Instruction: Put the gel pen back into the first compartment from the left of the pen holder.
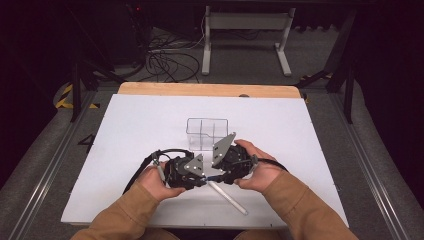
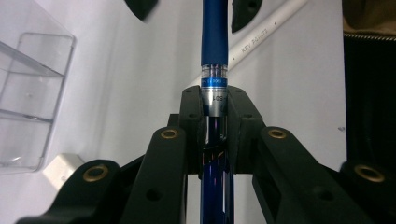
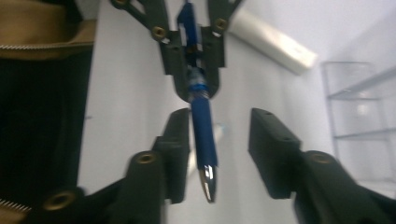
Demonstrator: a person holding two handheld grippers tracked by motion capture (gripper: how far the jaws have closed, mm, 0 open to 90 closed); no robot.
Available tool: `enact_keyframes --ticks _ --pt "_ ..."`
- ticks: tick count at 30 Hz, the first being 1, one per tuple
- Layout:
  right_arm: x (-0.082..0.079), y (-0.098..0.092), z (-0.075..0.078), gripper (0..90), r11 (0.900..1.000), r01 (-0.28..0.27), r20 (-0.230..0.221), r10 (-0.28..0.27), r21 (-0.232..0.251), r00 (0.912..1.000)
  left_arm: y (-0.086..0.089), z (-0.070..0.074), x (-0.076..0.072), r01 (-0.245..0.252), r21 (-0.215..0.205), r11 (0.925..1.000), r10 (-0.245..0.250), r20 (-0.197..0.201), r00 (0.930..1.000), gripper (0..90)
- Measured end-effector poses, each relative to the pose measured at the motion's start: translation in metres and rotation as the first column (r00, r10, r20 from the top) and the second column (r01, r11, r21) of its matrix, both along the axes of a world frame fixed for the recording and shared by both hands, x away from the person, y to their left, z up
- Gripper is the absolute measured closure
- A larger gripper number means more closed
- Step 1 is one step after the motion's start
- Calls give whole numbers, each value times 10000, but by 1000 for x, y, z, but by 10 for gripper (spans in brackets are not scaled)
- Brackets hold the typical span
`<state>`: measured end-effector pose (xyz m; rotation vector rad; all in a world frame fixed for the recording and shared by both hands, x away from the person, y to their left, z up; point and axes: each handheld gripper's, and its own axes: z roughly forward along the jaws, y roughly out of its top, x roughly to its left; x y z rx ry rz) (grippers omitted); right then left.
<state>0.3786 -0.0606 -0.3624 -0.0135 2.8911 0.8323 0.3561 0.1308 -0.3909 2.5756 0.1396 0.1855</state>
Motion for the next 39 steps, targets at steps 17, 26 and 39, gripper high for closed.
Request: enact_keyframes --ticks 17,26,39 --pt "-6 -39 -5 373 9563 1816 10 -1868 2292 9824 35 43 11 -756 -2619 9621 1003 823 9915 792" --pt "-12 -51 -11 371 9319 2303 -276 -2320 2801 9723 38 55 27 -1243 -3903 9123 1561 508 9864 791" --pt "-17 -59 -20 370 8952 2703 -656 -2645 3544 9622 42 59 44 -1819 -5347 8252 2489 552 9670 791"
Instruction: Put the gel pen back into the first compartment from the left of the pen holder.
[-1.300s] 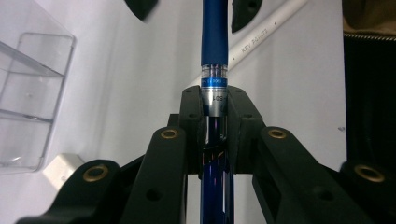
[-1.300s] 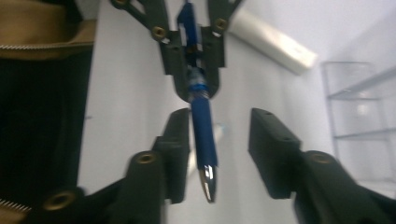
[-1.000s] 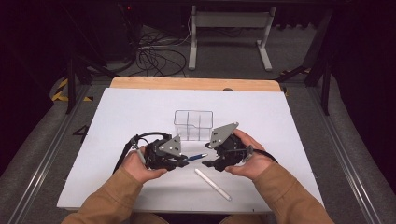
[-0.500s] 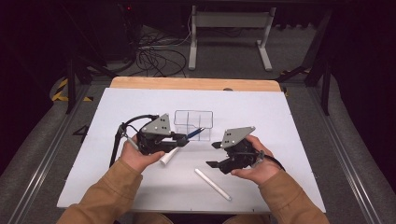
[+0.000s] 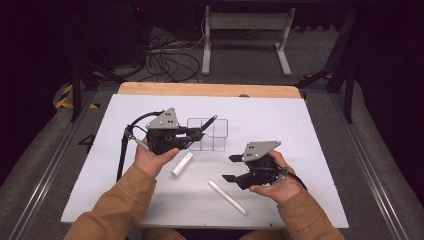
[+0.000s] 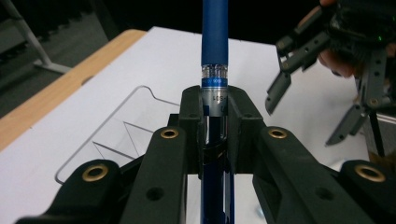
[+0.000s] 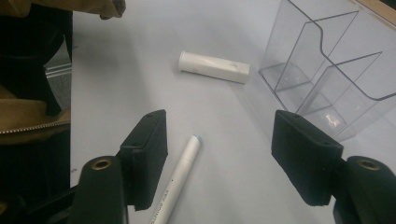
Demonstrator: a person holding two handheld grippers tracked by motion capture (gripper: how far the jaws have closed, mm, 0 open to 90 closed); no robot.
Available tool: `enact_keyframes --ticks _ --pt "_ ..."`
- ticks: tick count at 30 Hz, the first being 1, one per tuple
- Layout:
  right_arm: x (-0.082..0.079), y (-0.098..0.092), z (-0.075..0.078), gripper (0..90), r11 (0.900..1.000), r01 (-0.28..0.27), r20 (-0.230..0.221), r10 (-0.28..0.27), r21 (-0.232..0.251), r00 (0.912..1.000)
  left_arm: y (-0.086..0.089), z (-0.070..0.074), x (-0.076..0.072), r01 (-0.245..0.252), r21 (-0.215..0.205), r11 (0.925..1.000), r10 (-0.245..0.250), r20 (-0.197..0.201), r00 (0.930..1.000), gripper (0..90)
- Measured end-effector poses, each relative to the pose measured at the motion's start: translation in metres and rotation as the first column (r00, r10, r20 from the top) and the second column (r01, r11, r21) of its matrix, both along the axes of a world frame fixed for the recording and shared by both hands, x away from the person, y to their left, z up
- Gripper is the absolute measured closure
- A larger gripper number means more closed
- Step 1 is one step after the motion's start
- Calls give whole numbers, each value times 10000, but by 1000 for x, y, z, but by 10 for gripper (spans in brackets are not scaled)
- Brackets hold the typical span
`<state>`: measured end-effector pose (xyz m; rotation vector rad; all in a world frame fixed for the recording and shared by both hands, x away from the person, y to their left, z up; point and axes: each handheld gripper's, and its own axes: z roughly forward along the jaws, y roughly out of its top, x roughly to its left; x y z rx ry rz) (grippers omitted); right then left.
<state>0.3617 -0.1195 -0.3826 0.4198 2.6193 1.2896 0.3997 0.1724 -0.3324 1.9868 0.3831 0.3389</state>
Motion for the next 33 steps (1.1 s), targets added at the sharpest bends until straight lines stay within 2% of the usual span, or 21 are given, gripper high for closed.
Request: enact_keyframes --ticks 3,7,10,14,17,24,27,30,33 --pt "1 -1 -3 368 9997 126 19 -127 199 9999 -1 2 4 -91 -121 9999 92 114 9999 791" --pt "0 -3 -5 368 9975 280 -39 -278 646 9996 -2 3 10 -250 -561 9981 259 140 9996 791" --pt "0 -3 -6 368 9976 263 -58 -260 641 9996 -3 3 15 -342 -776 9964 357 174 9992 791" --pt "1 -4 -8 368 9977 253 -104 -247 625 9996 -5 0 23 -460 -1043 9935 526 613 9967 791" --pt "0 -3 -8 368 9977 226 -135 -218 645 9997 -5 -2 30 -511 -1290 9903 600 664 9960 791" --pt "0 -4 -9 368 9975 239 -157 -229 662 9996 -3 -9 43 -738 -1614 9841 809 380 9960 790" --pt "1 -4 -9 368 9976 225 -169 -214 647 9996 -4 -13 48 -811 -1612 9836 849 167 9962 789" --pt "1 -5 -9 368 9974 261 -220 -246 670 9995 -5 -16 53 -904 -1597 9830 945 183 9954 789" --pt "1 -5 -9 368 9972 247 -248 -230 706 9994 -7 -20 57 -911 -1763 9801 963 209 9951 789"
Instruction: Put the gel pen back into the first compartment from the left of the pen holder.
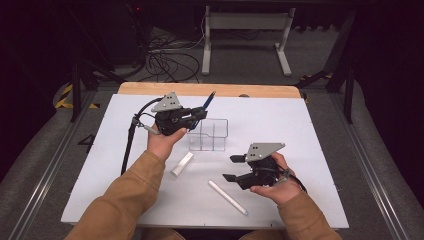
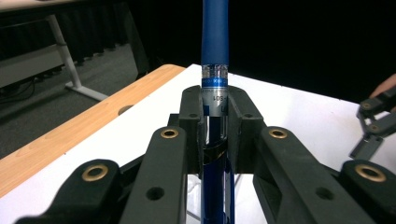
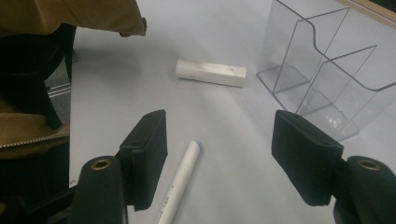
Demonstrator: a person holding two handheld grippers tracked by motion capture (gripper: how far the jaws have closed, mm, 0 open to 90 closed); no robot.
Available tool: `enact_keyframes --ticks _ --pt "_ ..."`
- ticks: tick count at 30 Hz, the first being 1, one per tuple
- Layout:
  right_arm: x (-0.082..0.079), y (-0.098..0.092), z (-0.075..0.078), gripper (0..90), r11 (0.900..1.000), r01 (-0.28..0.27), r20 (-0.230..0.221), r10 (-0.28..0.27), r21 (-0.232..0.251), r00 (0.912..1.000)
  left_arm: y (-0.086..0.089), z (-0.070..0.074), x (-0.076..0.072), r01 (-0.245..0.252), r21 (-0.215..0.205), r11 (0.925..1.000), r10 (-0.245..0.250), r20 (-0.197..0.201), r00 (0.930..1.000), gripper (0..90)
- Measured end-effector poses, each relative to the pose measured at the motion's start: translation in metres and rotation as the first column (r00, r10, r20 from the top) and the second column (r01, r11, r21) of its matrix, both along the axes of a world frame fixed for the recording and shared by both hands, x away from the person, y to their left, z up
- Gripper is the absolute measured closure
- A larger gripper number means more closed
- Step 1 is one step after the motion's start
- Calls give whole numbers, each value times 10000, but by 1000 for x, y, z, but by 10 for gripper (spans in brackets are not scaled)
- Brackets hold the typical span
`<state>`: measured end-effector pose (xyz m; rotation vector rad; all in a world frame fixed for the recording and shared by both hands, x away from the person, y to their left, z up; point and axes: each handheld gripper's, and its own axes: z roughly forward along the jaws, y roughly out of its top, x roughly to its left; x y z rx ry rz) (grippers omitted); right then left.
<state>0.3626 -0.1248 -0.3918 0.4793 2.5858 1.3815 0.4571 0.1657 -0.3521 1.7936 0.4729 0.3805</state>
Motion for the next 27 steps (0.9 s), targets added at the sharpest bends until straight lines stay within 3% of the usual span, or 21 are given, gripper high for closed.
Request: enact_keyframes --ticks 7,16,27 --pt "0 -1 0 368 10000 -20 -25 20 32 10000 -4 -9 10 -110 -129 9999 112 153 9998 789" --pt "0 -1 0 367 10000 -62 -64 62 69 10000 -3 -22 21 -363 155 9992 366 -211 9991 788" --pt "0 0 0 367 9999 -83 -78 84 75 9999 0 -27 24 -512 405 9979 526 -346 9980 787"
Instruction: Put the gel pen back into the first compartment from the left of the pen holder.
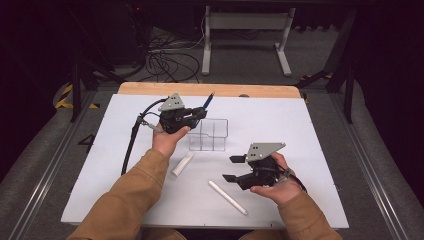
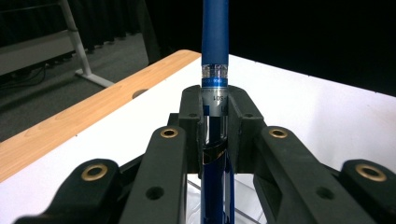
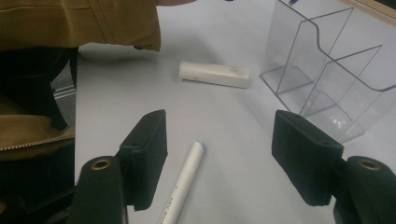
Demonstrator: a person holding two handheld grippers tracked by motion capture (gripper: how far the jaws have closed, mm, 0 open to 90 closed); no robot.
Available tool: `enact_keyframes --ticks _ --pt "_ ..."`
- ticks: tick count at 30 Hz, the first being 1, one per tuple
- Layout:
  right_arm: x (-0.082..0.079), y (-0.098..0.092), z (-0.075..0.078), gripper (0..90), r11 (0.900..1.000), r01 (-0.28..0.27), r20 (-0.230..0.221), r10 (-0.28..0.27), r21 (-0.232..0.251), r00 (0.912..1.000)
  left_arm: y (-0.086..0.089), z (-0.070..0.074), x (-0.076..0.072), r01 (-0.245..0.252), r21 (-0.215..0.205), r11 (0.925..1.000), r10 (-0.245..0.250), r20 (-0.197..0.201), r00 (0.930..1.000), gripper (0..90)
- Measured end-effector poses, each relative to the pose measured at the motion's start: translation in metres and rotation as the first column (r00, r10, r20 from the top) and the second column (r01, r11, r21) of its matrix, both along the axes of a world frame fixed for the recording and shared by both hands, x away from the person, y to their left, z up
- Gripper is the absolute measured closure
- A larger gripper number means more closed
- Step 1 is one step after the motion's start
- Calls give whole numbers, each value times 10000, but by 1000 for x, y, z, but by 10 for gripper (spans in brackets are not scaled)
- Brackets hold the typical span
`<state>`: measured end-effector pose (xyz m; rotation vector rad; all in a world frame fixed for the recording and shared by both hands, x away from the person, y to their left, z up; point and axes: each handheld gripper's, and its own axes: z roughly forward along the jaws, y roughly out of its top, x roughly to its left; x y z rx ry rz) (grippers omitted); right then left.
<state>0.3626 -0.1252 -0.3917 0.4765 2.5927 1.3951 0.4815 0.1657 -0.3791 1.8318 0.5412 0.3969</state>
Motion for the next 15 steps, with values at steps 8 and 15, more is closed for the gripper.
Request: enact_keyframes --ticks 8,15 --pt "0 -2 1 356 10000 36 11 -36 71 10000 10 11 -12 -857 370 9956 844 346 9958 428" --pt "0 -3 2 356 9999 110 43 -110 97 9999 23 23 -39 -962 240 9951 946 593 9937 295"
